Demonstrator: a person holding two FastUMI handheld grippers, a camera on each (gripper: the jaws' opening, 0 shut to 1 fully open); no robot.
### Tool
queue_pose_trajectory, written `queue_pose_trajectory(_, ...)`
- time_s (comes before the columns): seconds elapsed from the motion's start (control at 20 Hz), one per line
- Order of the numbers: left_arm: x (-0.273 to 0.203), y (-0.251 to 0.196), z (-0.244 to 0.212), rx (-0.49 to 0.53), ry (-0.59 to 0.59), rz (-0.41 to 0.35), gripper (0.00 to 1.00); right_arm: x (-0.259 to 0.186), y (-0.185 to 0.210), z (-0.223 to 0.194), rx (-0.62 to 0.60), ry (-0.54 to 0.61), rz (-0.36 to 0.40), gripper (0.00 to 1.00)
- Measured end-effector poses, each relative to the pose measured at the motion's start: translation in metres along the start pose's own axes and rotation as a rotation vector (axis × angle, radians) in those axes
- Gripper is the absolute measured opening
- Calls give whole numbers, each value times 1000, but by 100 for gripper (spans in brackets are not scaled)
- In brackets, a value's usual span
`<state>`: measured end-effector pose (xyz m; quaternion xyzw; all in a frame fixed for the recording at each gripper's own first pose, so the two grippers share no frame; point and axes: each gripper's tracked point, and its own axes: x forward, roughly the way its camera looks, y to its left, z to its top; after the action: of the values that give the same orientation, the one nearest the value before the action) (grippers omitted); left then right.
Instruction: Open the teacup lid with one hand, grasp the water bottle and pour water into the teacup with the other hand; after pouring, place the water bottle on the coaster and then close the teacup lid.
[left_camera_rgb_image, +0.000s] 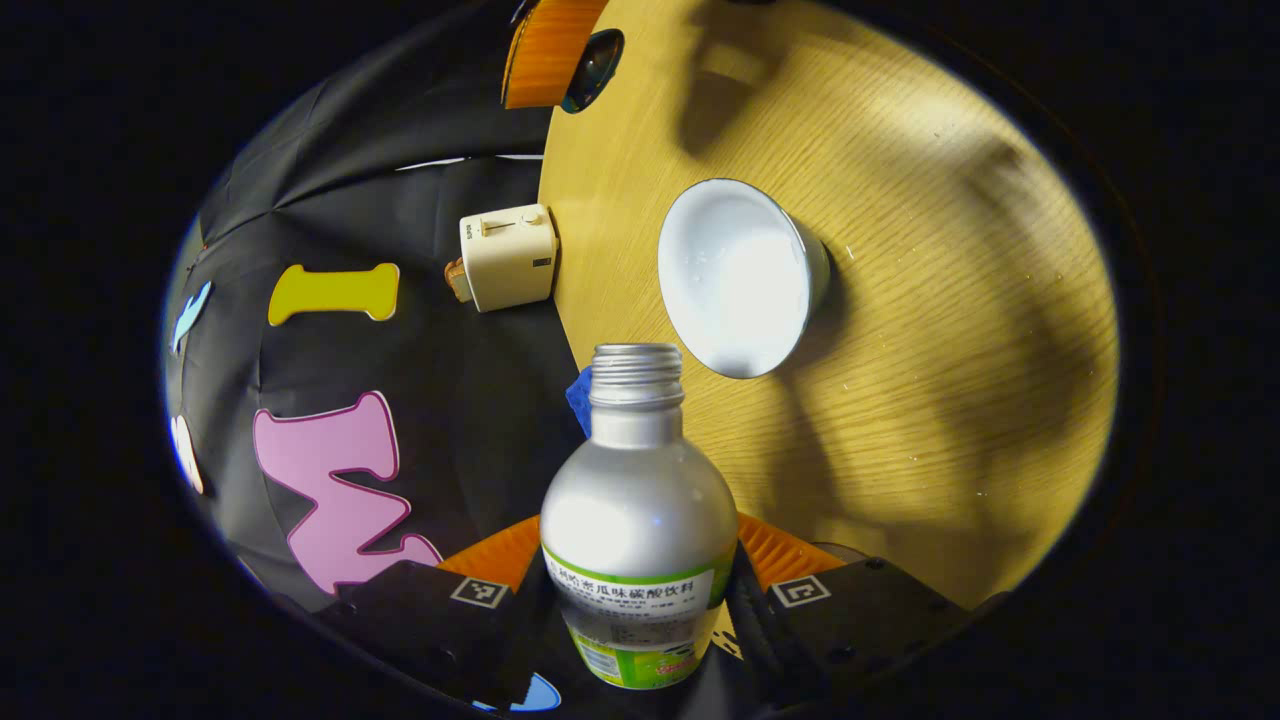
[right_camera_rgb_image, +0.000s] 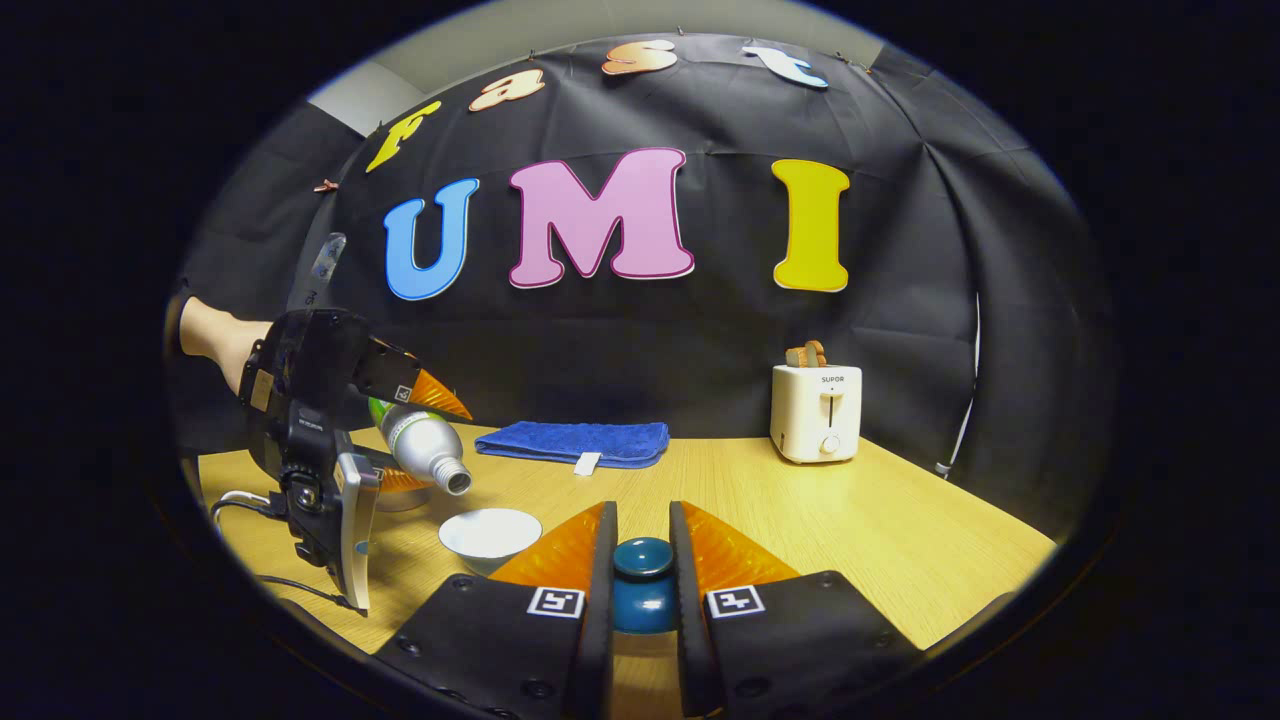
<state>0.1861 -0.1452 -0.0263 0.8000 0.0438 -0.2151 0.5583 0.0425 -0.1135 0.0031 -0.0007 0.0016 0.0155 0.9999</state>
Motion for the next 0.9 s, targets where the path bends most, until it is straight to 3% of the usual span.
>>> queue_pose_trajectory(0.9,-7,0,7,265,37,-19,81,0,0,0,0,-1,-1,30)
